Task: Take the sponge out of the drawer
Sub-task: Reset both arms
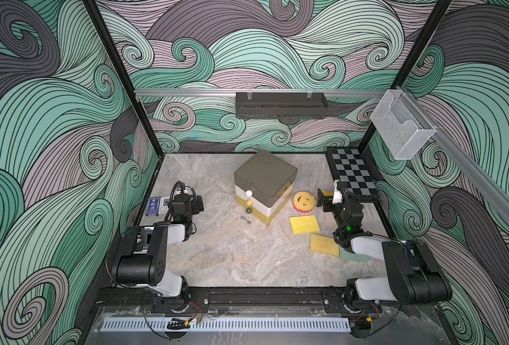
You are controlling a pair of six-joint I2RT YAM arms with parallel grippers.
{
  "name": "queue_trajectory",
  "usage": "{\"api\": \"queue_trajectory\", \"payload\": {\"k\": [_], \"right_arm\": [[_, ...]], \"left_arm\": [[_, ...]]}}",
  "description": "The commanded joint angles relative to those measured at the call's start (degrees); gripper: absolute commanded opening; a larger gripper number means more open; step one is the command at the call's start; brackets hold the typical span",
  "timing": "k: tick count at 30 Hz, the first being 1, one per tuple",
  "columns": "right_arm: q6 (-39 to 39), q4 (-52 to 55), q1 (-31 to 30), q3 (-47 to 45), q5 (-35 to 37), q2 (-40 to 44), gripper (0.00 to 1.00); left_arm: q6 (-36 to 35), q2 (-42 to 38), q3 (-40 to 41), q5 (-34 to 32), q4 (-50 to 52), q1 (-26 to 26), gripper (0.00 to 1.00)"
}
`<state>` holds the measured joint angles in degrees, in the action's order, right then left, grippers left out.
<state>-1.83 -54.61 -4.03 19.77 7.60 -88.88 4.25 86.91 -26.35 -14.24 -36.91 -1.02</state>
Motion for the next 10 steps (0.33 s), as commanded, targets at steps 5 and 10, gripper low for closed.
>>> {"api": "queue_trajectory", "payload": {"k": [5, 10], "right_arm": [[-0.9, -0.6, 0.3, 1.5, 0.7, -0.9, 0.98], [-0.8, -0.3, 0.2, 1.6, 0.6, -0.7, 0.98]], "left_arm": [[0.1, 0.5, -0.3, 0.8, -2.2, -0.4, 0.99], [0.1, 0.5, -0.2, 0.8, -2.2, -0.4, 0.99]]}}
